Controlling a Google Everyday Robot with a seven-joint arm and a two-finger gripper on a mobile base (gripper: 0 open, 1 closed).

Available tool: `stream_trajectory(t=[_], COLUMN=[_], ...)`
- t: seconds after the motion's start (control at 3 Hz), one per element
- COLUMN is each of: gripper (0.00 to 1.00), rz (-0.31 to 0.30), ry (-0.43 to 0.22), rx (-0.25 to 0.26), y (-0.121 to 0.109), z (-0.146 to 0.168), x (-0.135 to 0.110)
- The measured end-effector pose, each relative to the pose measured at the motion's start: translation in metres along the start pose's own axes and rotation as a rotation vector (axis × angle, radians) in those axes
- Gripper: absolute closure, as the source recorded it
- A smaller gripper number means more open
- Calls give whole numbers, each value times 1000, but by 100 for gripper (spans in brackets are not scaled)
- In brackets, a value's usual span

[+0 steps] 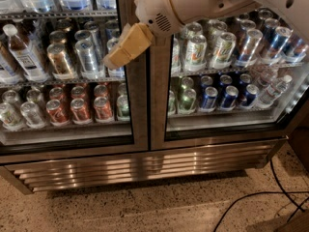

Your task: Open left fridge door

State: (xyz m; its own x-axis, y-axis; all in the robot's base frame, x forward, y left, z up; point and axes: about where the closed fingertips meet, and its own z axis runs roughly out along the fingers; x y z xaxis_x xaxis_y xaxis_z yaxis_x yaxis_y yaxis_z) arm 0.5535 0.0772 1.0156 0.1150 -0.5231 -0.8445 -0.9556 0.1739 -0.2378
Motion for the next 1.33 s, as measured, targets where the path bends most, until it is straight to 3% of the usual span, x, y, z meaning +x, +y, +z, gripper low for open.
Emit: stream_trajectory(t=[0.33,0.67,1.33], gripper=[5,23,69], rz=[0,0,0], ry=[1,1,1], rx=[-8,-8,-8], y=[1,1,1], z=[-1,-3,-3], x=[2,3,3])
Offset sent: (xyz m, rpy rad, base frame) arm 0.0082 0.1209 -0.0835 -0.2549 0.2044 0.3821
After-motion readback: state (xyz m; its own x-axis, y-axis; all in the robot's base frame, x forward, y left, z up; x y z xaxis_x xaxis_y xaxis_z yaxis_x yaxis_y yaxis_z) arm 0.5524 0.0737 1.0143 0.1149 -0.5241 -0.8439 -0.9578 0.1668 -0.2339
